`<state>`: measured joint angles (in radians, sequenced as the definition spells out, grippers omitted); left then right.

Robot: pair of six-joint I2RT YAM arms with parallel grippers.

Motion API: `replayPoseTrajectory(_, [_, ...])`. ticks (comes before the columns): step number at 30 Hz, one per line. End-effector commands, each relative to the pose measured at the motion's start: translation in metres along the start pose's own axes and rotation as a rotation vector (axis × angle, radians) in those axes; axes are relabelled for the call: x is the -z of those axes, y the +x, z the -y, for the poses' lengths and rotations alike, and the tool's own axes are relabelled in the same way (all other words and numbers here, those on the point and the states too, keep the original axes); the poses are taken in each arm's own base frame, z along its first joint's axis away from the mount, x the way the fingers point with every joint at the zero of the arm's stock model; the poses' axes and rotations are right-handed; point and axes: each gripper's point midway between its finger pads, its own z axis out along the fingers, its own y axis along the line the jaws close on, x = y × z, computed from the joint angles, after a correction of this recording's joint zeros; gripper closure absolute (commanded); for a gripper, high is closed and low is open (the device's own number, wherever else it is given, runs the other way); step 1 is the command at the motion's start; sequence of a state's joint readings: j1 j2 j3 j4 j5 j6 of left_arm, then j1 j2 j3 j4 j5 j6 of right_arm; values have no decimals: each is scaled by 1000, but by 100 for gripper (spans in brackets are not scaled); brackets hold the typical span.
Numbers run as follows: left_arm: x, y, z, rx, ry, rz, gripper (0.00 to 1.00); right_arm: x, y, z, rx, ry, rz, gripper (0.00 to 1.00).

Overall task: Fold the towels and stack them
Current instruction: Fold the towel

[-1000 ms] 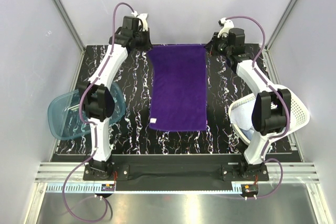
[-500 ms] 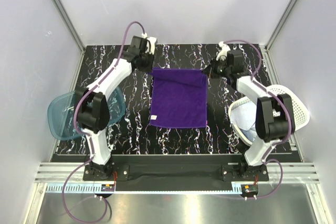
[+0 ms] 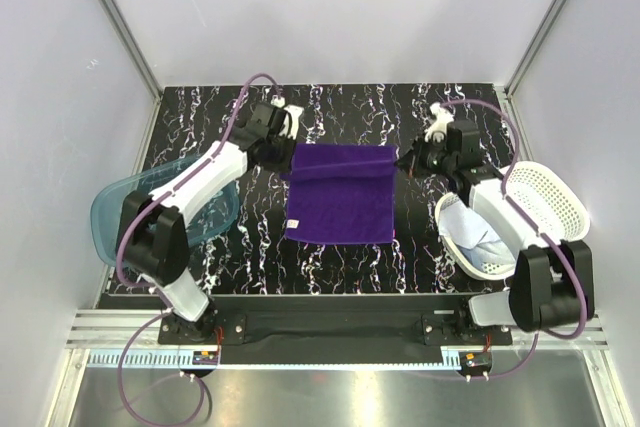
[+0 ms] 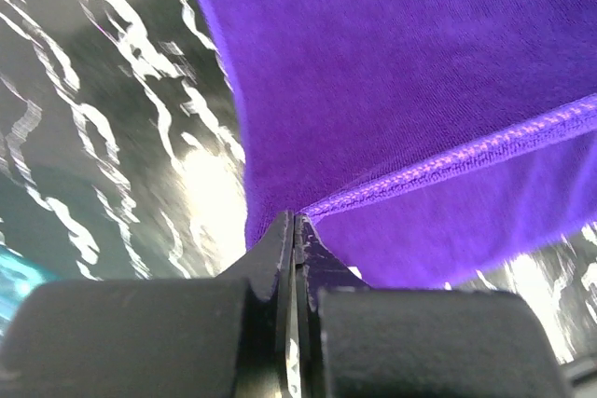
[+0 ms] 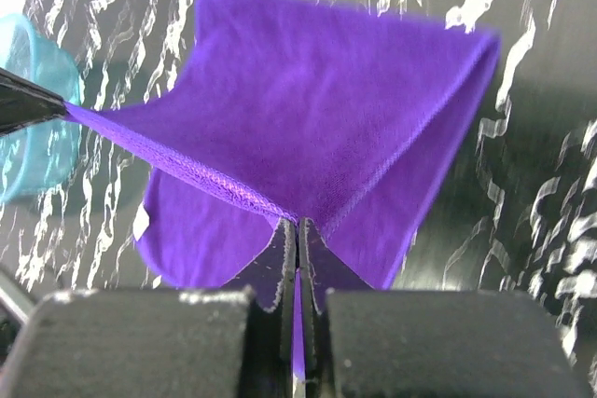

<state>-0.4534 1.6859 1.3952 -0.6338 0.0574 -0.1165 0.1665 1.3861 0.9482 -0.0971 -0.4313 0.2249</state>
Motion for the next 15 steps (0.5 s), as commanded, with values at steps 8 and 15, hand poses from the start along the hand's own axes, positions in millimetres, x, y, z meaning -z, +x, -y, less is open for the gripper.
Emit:
replayPoseTrajectory(8, [13, 81, 19, 47, 13, -145, 100, 30, 90, 9, -178, 88, -166, 89])
replayPoseTrajectory(15, [21, 115, 36, 127, 69, -184, 53, 52, 121, 11, -290, 188, -318, 67])
